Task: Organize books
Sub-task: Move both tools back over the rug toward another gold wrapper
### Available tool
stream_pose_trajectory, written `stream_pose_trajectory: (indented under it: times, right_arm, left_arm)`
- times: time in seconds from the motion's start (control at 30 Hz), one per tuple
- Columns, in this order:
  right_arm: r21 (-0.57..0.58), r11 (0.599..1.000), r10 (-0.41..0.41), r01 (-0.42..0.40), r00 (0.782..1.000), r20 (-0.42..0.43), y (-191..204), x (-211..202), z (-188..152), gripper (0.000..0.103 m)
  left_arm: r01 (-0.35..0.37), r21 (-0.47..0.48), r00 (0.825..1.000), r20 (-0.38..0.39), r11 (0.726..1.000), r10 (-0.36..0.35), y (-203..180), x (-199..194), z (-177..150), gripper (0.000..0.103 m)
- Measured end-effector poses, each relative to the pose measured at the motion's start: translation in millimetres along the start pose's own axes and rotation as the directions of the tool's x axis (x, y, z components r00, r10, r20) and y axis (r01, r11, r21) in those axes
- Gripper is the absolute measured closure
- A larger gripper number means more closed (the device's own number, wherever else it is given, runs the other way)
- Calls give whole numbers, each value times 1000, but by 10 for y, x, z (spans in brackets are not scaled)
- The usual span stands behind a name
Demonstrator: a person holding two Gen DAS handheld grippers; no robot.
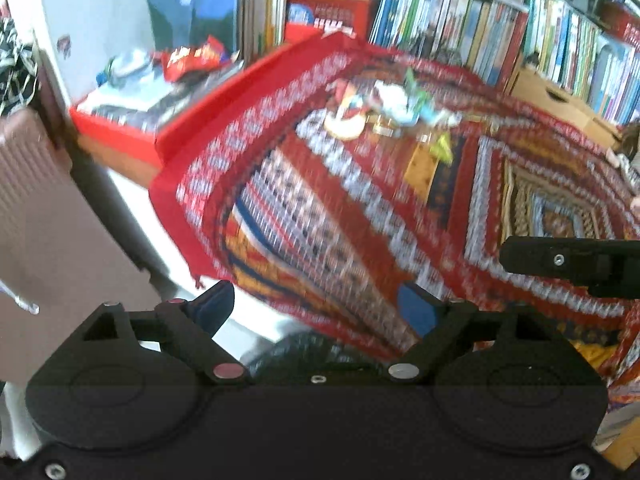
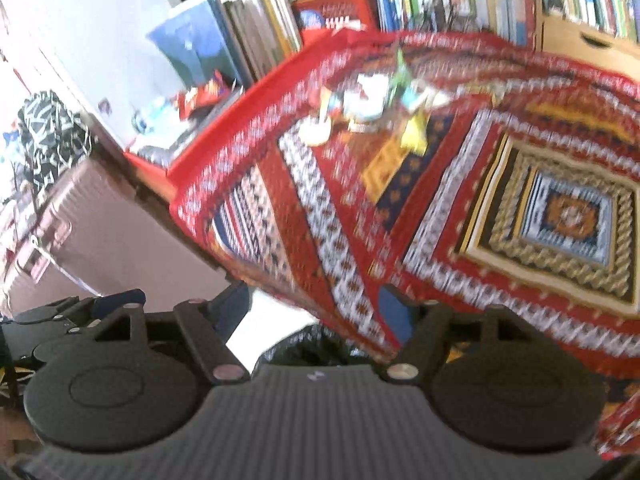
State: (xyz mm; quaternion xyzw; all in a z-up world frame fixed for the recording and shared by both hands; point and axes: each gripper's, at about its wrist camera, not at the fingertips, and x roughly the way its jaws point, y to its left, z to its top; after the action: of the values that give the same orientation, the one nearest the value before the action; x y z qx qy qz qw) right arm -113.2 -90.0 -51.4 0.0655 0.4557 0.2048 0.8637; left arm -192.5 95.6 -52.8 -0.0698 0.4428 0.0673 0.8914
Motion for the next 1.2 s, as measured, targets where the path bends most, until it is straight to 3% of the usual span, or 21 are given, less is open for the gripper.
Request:
stream_pose_trajectory:
  times: [0.3, 0.57, 0.77, 0.97, 1.2]
  right_arm:
    - [-7, 998, -68, 70, 993, 94, -265, -260, 649, 22]
    - [23, 984, -178, 176, 970, 166, -805, -244, 1239, 22]
    - [27, 973, -232, 231, 958, 166, -1238, -4, 1589, 22]
    - [-1, 968, -250, 252, 961, 118, -1605, 383, 1826, 22]
    - [-49, 966, -251, 252, 967, 38, -1893, 904, 2030, 22]
  left_arm:
    - [49, 14, 993, 103, 999, -50, -338, -17, 762, 11]
    - [99, 27, 985, 139, 995, -102, -792, 360, 1389, 11]
    - [135, 20, 985, 101, 991, -136, -1142, 843, 1649, 19]
    - [104, 72, 994, 21, 992, -106, -1512, 1392, 1629, 25]
    - [79, 32, 994, -75, 996, -76, -1643, 1925, 1565, 36]
